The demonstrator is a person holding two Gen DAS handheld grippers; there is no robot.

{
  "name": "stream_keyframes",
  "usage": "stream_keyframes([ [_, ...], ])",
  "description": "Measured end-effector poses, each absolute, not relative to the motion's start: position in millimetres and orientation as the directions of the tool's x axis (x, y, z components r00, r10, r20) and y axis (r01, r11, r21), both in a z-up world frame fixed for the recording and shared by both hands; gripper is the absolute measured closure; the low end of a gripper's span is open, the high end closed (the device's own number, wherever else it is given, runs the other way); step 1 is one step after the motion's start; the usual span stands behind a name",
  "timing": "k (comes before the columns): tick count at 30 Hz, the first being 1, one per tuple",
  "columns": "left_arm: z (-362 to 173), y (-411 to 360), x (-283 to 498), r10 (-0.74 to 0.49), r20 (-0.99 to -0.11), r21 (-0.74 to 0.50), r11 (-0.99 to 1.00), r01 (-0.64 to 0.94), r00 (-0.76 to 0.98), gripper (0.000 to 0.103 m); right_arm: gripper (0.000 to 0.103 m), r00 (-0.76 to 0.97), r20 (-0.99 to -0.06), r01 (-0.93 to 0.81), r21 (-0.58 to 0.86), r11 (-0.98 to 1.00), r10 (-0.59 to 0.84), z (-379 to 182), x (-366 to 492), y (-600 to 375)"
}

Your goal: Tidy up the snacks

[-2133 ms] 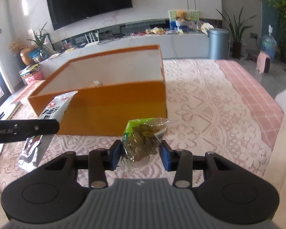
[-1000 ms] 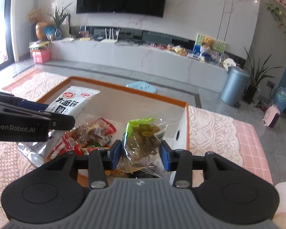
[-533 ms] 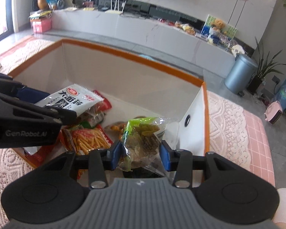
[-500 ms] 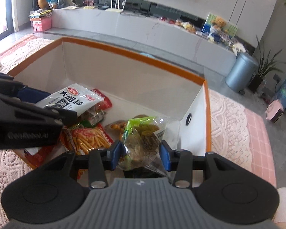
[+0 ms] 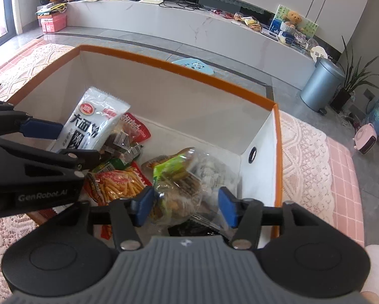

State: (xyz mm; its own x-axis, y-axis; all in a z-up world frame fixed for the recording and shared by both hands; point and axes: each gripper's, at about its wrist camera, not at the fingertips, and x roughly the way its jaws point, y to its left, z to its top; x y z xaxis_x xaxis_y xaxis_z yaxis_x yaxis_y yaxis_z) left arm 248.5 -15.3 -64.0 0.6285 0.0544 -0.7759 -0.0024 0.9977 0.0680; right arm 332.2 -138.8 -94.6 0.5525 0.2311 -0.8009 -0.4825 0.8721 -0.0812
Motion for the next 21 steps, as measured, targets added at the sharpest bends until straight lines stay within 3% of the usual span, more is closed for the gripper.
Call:
stream_keyframes([
  [2,-55,-15,244,0.052,-0.761,0.066,0.998,-0.002,0.647,0.025,0.029,0.554,-0.802,-0.481,-0.087,0.872,0.226,-89,331,-140],
  [5,-40,-14,239,0.052,-0.736,0.068,0.998,-0.003,0.675,0.019,0.019,0.547,-0.801,-0.492,-0.073,0.867,0.243,-78,326,-143],
  [15,19,-19,189,0.098,-0.587,0.110,0.993,-0.041,0.804,0.016,0.008,0.652,-0.719,-0.439,-0.101,0.893,0.239,-15,285,-167],
  [21,47,-35,155,0.154,-0.466,0.193,0.979,-0.070,0.871,0.013,0.007,0.737,-0.628,-0.381,-0.079,0.921,0.251,25,244,-188],
])
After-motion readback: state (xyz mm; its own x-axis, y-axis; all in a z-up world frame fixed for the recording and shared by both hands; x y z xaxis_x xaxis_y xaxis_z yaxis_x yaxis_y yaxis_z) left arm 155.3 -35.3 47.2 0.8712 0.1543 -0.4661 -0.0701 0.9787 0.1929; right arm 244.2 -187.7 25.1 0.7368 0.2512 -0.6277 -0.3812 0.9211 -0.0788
